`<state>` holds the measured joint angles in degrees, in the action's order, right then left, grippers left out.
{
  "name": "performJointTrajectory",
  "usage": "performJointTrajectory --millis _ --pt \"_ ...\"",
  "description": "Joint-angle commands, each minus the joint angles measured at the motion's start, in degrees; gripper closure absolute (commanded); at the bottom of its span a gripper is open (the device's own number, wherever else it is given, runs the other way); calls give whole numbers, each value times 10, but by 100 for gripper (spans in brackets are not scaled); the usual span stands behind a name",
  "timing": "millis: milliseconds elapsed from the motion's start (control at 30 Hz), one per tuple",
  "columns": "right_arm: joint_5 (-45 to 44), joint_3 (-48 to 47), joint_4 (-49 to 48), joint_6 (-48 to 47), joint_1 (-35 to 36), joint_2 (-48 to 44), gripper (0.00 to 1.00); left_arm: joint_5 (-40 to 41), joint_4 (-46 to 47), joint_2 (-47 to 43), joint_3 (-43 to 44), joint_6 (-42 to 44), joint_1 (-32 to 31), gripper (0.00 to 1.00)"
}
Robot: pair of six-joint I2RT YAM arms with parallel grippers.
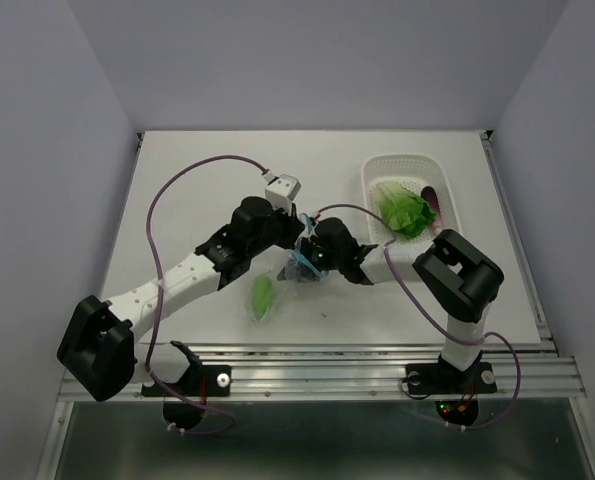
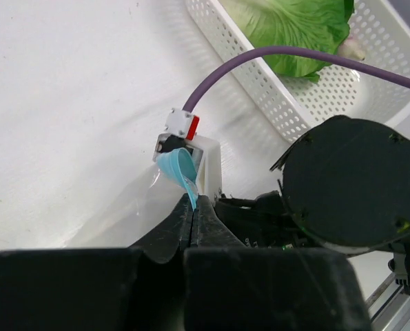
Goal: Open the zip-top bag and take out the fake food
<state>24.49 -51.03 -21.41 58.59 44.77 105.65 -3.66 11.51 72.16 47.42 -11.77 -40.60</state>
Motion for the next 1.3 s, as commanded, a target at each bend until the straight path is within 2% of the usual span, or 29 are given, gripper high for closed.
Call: performJointTrajectory --millis 0,133,300,400,533,700,900,1000,1067,1100,1133,1267 --pt "13 -33 63 -56 30 26 81 22 4 -1 48 45 4 100" --pt "6 -24 43 -42 30 32 76 30 -8 5 59 60 7 100" --pt "19 -21 -22 -14 30 20 73 1 -11 10 64 58 6 100" --pt "33 3 -105 20 30 13 71 7 -19 9 79 67 7 100" --pt "40 35 -155 46 30 8 72 16 -25 12 117 100 7 100" --pt "35 23 -109 4 42 -4 78 2 -45 53 202 146 10 100" --pt "64 37 -141 20 47 6 79 -22 -72 112 266 169 10 100" --pt "53 68 -142 35 47 -10 76 -17 -76 117 255 184 11 100" --pt "29 82 -142 41 47 -27 68 -30 -75 107 230 195 11 100" --pt "20 90 -142 46 47 -31 60 -57 -69 100 216 198 11 100" --pt "2 92 -142 49 47 -36 58 -76 -54 95 200 199 11 100" --pt "-32 91 -136 59 47 -38 55 -131 -13 55 117 179 10 100"
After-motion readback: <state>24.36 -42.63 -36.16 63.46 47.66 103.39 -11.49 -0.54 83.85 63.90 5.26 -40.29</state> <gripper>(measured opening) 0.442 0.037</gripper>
